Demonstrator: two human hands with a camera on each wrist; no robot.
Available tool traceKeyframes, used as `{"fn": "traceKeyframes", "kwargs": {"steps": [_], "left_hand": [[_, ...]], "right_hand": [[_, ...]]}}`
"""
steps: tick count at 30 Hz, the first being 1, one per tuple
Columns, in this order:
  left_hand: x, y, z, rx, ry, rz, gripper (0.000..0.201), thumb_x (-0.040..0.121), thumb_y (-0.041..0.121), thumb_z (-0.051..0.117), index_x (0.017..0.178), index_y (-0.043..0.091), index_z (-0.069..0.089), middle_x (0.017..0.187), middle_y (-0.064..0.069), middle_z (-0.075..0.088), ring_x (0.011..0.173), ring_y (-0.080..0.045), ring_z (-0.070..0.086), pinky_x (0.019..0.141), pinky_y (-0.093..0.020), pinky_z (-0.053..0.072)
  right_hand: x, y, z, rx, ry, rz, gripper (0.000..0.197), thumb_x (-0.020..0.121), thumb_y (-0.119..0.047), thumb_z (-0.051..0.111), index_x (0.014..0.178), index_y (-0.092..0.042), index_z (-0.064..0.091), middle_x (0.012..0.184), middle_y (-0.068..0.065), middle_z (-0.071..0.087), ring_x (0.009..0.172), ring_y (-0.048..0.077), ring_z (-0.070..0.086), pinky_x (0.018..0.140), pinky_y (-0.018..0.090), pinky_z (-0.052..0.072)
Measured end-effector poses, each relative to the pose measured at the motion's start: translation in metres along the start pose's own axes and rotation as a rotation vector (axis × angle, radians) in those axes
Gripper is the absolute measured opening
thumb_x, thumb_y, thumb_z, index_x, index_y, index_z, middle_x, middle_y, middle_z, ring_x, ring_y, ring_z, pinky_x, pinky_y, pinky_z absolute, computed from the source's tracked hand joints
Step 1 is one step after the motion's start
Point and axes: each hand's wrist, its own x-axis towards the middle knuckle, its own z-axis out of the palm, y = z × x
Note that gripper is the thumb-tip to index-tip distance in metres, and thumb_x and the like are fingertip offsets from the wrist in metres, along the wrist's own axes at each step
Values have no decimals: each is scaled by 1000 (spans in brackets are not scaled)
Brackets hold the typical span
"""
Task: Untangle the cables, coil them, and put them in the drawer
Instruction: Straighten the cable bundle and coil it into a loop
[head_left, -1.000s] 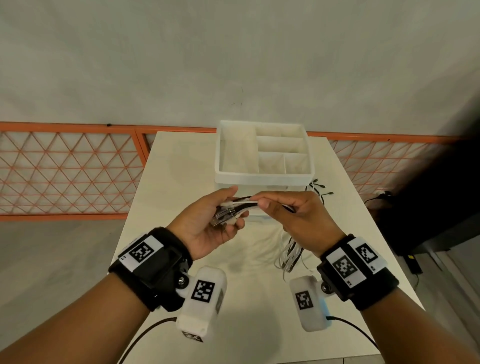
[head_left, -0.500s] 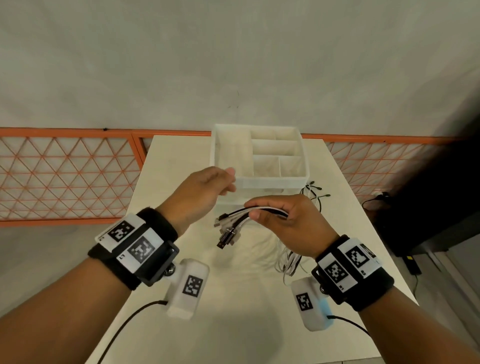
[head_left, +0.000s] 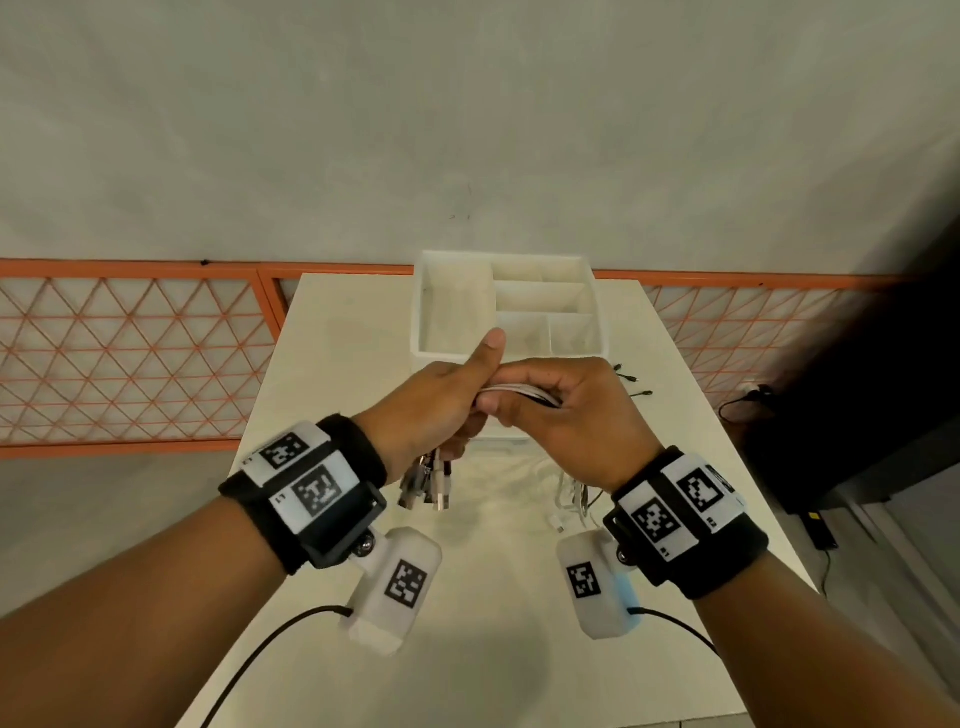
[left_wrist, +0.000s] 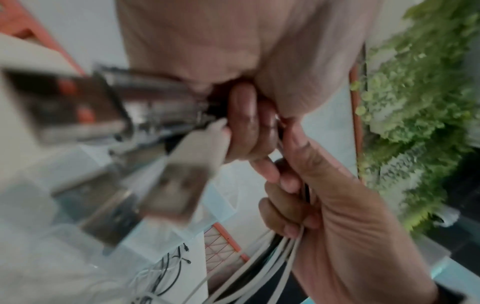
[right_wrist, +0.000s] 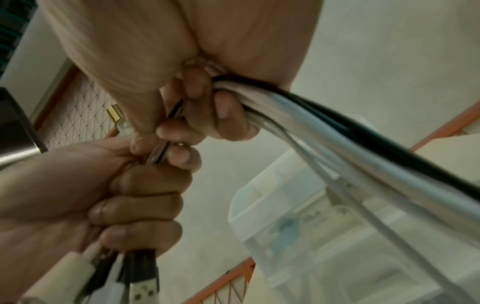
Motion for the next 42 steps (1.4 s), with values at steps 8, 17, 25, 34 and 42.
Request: {"fn": "traceKeyframes", "kwargs": {"steps": [8, 17, 25, 34, 42], "left_hand": [[-5, 7, -4, -139, -90, -80, 61, 94, 63, 41, 71, 10, 61, 54, 1, 45, 47, -15, 40, 54, -27, 41], [-9, 3, -27, -283, 106, 47, 52, 92, 60, 50, 69, 13, 58, 50, 7, 28, 44, -12, 25, 44, -23, 30], [-3, -7, -10, -586, 258, 73, 43, 103, 45, 41, 81, 11, 56, 52, 7, 27, 44, -10, 24, 48, -24, 32], [-13, 4, 17, -449, 4, 56, 69, 75, 68, 54, 114, 13, 67, 108, -7, 76, 106, -18, 70, 91, -31, 54], [-6, 4, -17, -550, 329, -8, 54, 91, 66, 47, 64, 19, 51, 54, 4, 47, 50, -14, 47, 55, -28, 41]], "right_hand": [[0, -5, -6, 28, -2, -27, 11, 85, -5, 77, 96, -7, 80, 78, 12, 77, 72, 29, 73, 80, 47, 61], [-17, 10, -33, 153, -42, 212, 38, 91, -49, 56, 109, -22, 77, 58, 0, 25, 51, 13, 21, 50, 31, 17], [-11, -6, -15, 207, 262, 74, 25, 103, -19, 53, 103, -13, 77, 58, 3, 31, 50, 15, 24, 49, 29, 20], [0, -16, 40, -376, 92, -259, 35, 100, -9, 45, 130, -4, 62, 115, 18, 65, 101, 28, 66, 85, 41, 58], [-19, 1, 34, -301, -54, -241, 48, 94, -12, 60, 142, -16, 54, 129, 2, 40, 83, 8, 65, 74, 24, 57]]}}
